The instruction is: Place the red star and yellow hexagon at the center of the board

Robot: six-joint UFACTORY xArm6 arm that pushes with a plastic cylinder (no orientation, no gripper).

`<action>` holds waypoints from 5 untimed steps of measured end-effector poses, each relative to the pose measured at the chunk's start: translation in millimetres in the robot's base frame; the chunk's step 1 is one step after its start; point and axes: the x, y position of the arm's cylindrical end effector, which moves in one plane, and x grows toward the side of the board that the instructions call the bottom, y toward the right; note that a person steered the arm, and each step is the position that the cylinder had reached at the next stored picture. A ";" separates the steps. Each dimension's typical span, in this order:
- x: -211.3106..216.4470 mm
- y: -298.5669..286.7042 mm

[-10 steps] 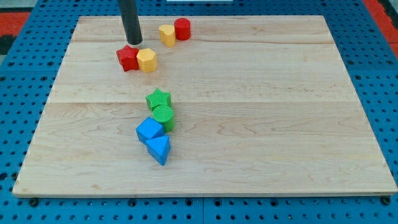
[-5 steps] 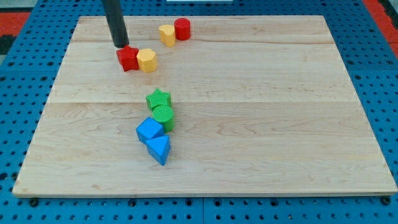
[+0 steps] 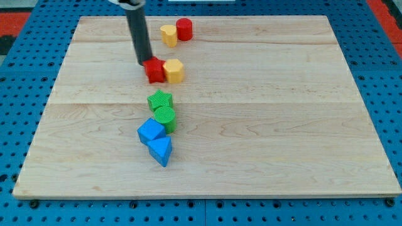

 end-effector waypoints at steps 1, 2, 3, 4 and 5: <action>13.9 34.6; 13.9 13.7; 12.0 35.7; 11.9 120.7; 17.5 161.7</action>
